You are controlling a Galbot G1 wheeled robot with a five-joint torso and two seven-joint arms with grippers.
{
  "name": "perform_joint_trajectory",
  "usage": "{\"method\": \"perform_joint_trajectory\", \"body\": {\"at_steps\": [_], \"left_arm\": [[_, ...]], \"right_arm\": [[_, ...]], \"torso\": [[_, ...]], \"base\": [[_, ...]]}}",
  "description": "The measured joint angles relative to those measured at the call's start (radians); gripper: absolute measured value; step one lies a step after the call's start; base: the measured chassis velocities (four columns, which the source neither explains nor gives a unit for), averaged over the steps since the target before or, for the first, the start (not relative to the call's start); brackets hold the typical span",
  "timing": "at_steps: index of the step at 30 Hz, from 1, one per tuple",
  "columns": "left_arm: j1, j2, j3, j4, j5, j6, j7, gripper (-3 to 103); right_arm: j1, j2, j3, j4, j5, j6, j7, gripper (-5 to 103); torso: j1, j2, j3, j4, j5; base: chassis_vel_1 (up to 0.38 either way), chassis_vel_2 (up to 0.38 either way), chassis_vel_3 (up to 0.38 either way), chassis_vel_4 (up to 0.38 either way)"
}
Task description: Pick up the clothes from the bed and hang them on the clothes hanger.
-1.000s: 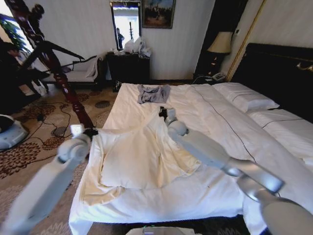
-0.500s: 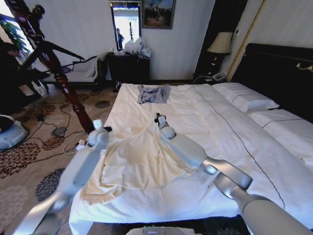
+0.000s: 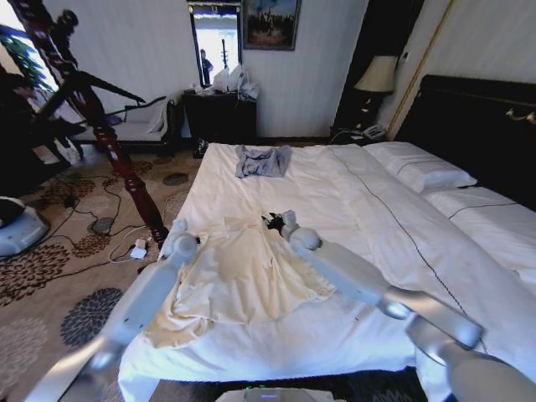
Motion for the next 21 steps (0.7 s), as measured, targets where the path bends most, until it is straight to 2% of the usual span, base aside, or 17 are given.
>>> {"method": "perform_joint_trajectory", "body": {"at_steps": [1,2,3,4,5,6,7,8,9,10,12,14,15,17,19,20,21], "left_arm": [[0.000,0.000,0.000,0.000,0.000,0.000,0.000,58],[0.018,0.022,-0.032,-0.024,0.029,-0.026,0.039,58],[0.043,0.050,-0.082,-0.057,0.050,-0.056,0.080,64],[0.068,0.078,-0.137,-0.090,0.053,-0.078,0.102,69],[0.093,0.104,-0.192,-0.123,0.052,-0.096,0.116,74],[0.093,0.104,-0.192,-0.123,0.052,-0.096,0.116,74],[0.142,0.145,-0.266,-0.171,0.059,-0.125,0.143,80],[0.184,0.170,-0.314,-0.202,0.077,-0.146,0.164,80],[0.245,0.200,-0.383,-0.248,0.117,-0.175,0.188,85],[0.245,0.200,-0.383,-0.248,0.117,-0.175,0.188,85],[0.346,0.228,-0.499,-0.341,0.176,-0.219,0.207,95],[0.448,0.232,-0.632,-0.449,0.216,-0.257,0.241,100],[0.448,0.232,-0.632,-0.449,0.216,-0.257,0.241,100],[0.536,0.254,-0.755,-0.540,0.206,-0.289,0.300,100],[0.601,0.303,-0.888,-0.578,0.120,-0.328,0.374,100],[0.601,0.303,-0.888,-0.578,0.120,-0.328,0.374,100],[0.614,0.339,-0.955,-0.574,0.052,-0.341,0.404,100]], "right_arm": [[0.000,0.000,0.000,0.000,0.000,0.000,0.000,54],[0.000,-0.015,0.010,0.034,0.002,0.023,0.000,59],[0.000,-0.027,0.033,0.073,0.014,0.040,0.010,65],[0.000,-0.039,0.060,0.115,0.029,0.058,0.037,65],[-0.003,-0.049,0.091,0.153,0.043,0.086,0.069,70],[-0.003,-0.049,0.091,0.153,0.043,0.086,0.069,70],[-0.013,-0.059,0.139,0.188,0.058,0.134,0.096,76],[-0.029,-0.066,0.188,0.210,0.068,0.176,0.106,80],[-0.055,-0.074,0.251,0.226,0.076,0.231,0.109,86],[-0.055,-0.074,0.251,0.226,0.076,0.231,0.109,86],[-0.124,-0.080,0.394,0.241,0.082,0.312,0.107,96],[-0.202,-0.078,0.536,0.273,0.087,0.342,0.113,100],[-0.202,-0.078,0.536,0.273,0.087,0.342,0.113,100],[-0.284,-0.073,0.673,0.336,0.105,0.337,0.128,100],[-0.372,-0.064,0.789,0.402,0.118,0.321,0.132,100],[-0.372,-0.064,0.789,0.402,0.118,0.321,0.132,100],[-0.421,-0.059,0.846,0.432,0.120,0.314,0.132,100]], "torso": [[0.000,0.000,0.000,0.0000,0.0000],[0.000,0.000,0.000,0.0003,0.0001],[0.000,0.000,0.000,0.0003,-0.0001],[0.000,0.000,0.000,0.0006,-0.0005],[0.000,0.000,0.000,0.0005,-0.0003],[0.000,0.000,0.000,0.0005,-0.0003],[0.000,0.000,0.000,0.0008,0.0004],[0.000,0.000,0.000,0.0010,-0.0001],[0.000,0.000,0.000,0.0009,-0.0009],[0.000,0.000,0.000,0.0009,-0.0009],[0.000,0.000,0.000,0.0002,0.0002],[0.000,0.000,0.000,-0.0002,0.0001],[0.000,0.000,0.000,-0.0002,0.0001],[0.000,0.000,0.000,-0.0003,0.0002],[0.000,0.000,0.000,0.0006,-0.0003],[0.000,0.000,0.000,0.0006,-0.0003],[0.000,0.000,0.000,0.0010,-0.0001]], "base": [[0.000,0.000,0.000,0.000],[0.000,0.000,0.000,0.000],[0.000,0.000,0.000,0.000],[0.000,0.000,0.000,0.000],[0.000,0.000,0.000,0.000],[0.000,0.000,0.000,0.000],[0.000,0.000,0.000,0.000],[0.000,0.000,0.000,0.000],[0.000,0.000,0.000,0.000],[0.000,0.000,0.000,0.000],[0.000,0.000,0.000,0.000],[0.000,0.000,0.000,0.000],[0.000,0.000,0.000,0.000],[0.000,0.000,0.000,0.000],[0.000,0.000,0.000,0.000],[0.000,0.000,0.000,0.000],[0.000,0.000,0.000,0.000]]}}
